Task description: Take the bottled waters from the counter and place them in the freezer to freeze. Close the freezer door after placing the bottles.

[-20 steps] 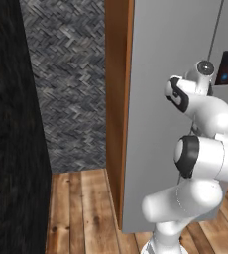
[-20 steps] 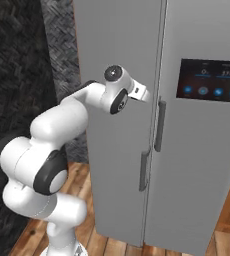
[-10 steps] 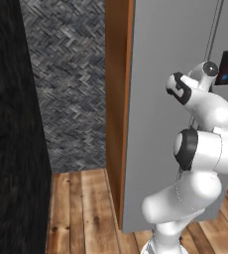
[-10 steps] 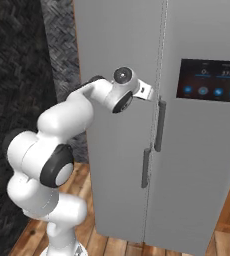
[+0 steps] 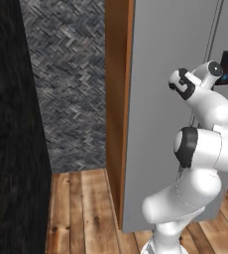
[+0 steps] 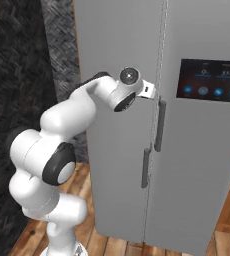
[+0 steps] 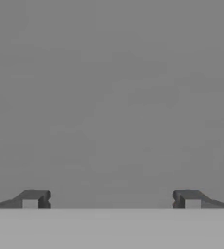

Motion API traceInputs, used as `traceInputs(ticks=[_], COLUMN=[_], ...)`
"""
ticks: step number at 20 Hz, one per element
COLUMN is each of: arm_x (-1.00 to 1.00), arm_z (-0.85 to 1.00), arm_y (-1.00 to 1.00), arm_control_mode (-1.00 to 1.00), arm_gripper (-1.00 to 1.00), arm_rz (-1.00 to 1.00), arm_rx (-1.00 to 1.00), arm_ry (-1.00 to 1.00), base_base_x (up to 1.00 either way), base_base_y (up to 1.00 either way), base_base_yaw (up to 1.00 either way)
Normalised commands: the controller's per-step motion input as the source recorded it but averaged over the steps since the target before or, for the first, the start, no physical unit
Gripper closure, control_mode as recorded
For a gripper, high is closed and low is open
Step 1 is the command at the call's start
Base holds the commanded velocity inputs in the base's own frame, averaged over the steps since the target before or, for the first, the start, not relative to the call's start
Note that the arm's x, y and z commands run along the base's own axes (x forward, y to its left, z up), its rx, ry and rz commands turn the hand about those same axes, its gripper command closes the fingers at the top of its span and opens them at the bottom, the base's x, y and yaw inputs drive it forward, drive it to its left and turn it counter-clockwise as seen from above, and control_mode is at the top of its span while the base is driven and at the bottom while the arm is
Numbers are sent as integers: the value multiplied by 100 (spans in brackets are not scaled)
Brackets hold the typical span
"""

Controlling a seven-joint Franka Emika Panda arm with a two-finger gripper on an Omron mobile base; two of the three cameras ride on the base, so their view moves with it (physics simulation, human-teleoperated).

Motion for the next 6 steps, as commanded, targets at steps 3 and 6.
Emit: traceInputs(ticks=[3, 6], arm_x=[25, 15], arm_z=[0, 0], arm_y=[0, 0], arm_control_mode=[-100, -100], arm_gripper=[-100, -100], arm_rz=[2, 0], arm_rx=[0, 0], arm_ry=[0, 0], base_base_x=[0, 0], base_base_y=[0, 0], base_base_yaw=[0, 0])
